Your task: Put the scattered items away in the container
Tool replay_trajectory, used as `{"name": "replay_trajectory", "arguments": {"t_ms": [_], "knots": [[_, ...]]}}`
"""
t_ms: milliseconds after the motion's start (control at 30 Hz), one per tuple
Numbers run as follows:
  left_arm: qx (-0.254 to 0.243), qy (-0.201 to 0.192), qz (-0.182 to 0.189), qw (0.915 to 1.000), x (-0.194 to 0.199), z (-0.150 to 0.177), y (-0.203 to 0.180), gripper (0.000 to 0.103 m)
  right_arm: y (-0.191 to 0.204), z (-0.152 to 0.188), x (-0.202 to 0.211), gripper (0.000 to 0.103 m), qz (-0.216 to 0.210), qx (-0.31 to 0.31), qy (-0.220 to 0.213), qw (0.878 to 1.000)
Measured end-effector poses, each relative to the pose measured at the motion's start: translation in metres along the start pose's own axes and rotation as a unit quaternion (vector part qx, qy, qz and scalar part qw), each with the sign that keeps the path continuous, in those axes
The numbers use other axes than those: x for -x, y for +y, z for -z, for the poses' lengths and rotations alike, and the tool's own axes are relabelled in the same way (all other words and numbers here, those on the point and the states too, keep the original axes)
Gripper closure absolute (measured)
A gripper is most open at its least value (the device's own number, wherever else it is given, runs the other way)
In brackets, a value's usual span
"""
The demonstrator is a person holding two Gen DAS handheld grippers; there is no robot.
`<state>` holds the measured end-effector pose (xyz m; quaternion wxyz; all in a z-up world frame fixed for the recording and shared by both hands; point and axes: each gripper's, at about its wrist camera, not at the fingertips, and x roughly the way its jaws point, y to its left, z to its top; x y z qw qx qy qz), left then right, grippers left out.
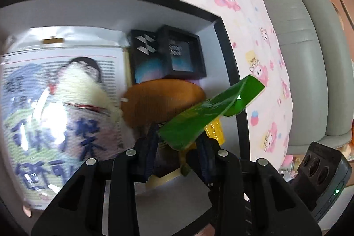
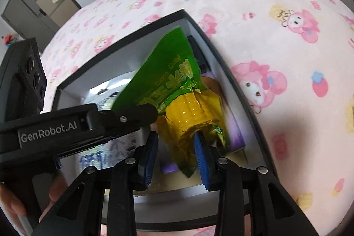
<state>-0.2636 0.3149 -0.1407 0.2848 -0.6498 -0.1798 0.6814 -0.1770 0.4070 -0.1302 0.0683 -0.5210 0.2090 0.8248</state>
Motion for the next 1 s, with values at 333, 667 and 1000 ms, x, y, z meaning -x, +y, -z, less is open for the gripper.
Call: {"name": "replay_trajectory", "arguments": {"t_ms": [333, 667, 1000], "knots": [[-0.038, -0.033, -0.024, 0.9984, 0.021, -0.001, 0.006, 0.069, -0.004, 0.007, 0.020, 0.072, 0.002, -0.007, -0.029, 1.000], [-0.106, -0.216, -0.120, 0.9632, 0.142, 0.030, 0.023, 0.028, 0.044, 0.017, 0.055, 0.032, 0.022, 0.074, -0.104, 0.992], [-0.104, -0.319, -0.216, 0.9171, 0.247, 0.042, 0.055, 0.009, 0.127, 0.005, 0.090, 0.031, 0.023, 0.120, -0.137, 0.983]]}}
